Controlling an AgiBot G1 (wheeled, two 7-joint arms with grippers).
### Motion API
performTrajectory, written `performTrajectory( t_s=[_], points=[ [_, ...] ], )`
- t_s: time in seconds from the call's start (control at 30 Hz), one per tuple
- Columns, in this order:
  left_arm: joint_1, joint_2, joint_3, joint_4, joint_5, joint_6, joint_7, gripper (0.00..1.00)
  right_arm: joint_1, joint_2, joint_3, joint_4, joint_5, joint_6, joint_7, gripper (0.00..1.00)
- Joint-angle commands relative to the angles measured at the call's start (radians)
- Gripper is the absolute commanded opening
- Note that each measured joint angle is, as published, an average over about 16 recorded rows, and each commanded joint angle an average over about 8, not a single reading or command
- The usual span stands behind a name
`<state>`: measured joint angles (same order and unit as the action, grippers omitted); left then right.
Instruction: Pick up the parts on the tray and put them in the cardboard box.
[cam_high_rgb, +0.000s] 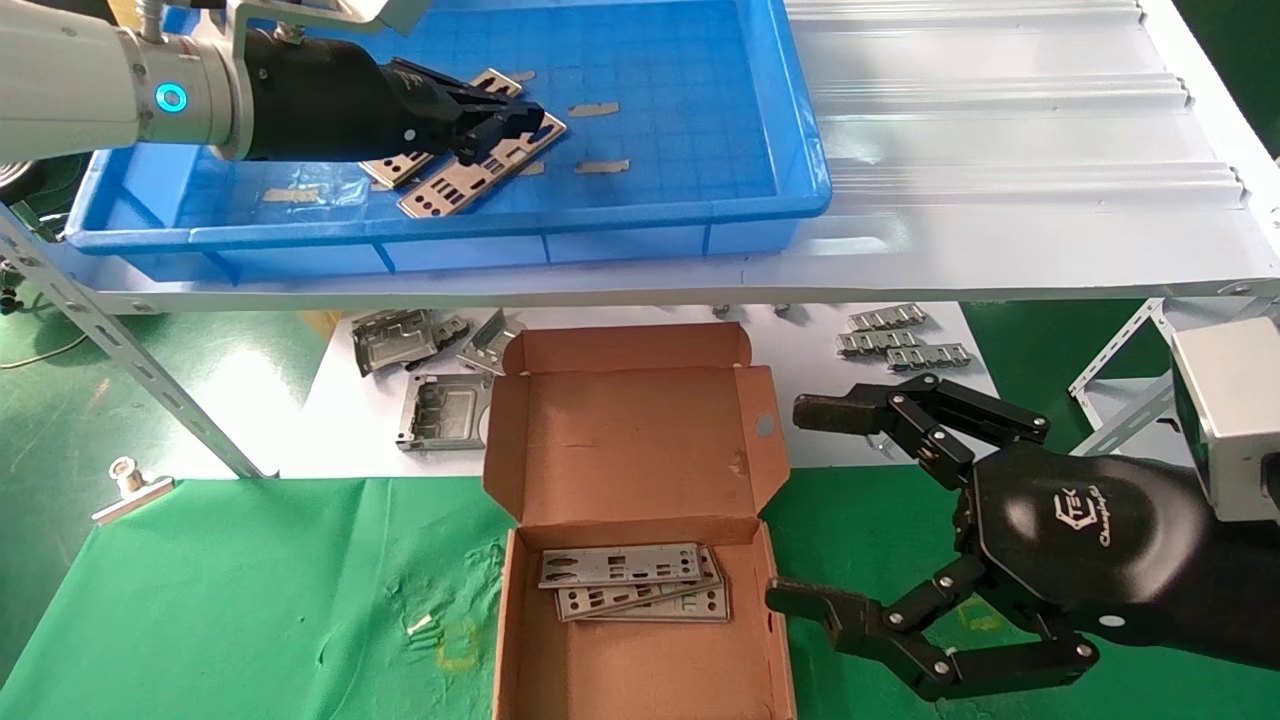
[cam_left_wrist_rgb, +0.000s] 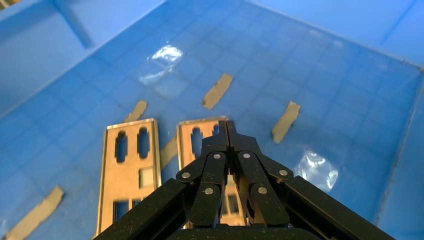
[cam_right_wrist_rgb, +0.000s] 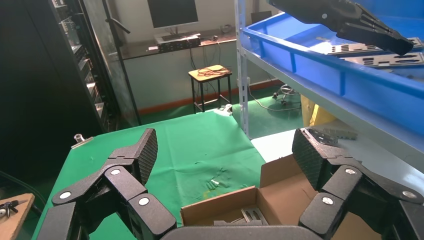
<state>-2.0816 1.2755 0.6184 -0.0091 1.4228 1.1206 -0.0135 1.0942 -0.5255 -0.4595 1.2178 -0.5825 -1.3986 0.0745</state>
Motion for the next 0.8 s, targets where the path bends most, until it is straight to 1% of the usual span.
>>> performTrajectory(
  t_s=[0.03,0.13,0.17,0.2,0.4,0.43,0.47,0.67,0.8],
  points=[
    [-0.001,-0.002,-0.002,0.0,-0.003,0.014,0.001,0.0,0.0,0.0,0.0,0.0,0.0,0.0,0.0,1.0],
    [-0.003,-0.007,-0.006,-0.001,-0.009,0.031,0.003,0.0,0.0,0.0,0.0,0.0,0.0,0.0,0.0,1.0],
    [-0.004,-0.009,-0.008,-0.002,-0.011,0.037,0.003,0.01,0.0,0.0,0.0,0.0,0.0,0.0,0.0,1.0],
    [-0.005,-0.01,-0.009,-0.002,-0.013,0.043,0.005,0.11,0.0,0.0,0.0,0.0,0.0,0.0,0.0,1.0],
    [-0.011,-0.022,-0.015,-0.006,-0.021,0.057,0.017,0.86,0.0,0.0,0.0,0.0,0.0,0.0,0.0,1.0],
    [-0.012,-0.024,-0.014,-0.006,-0.02,0.052,0.021,0.97,0.0,0.0,0.0,0.0,0.0,0.0,0.0,1.0],
    [-0.014,-0.026,-0.013,-0.007,-0.019,0.045,0.026,1.0,0.0,0.0,0.0,0.0,0.0,0.0,0.0,1.0],
    [-0.015,-0.029,-0.006,-0.004,-0.008,-0.012,0.047,1.0,0.0,0.0,0.0,0.0,0.0,0.0,0.0,1.0],
    [-0.01,-0.026,-0.006,0.005,-0.008,-0.03,0.044,1.0,0.0,0.0,0.0,0.0,0.0,0.0,0.0,1.0]
  ],
)
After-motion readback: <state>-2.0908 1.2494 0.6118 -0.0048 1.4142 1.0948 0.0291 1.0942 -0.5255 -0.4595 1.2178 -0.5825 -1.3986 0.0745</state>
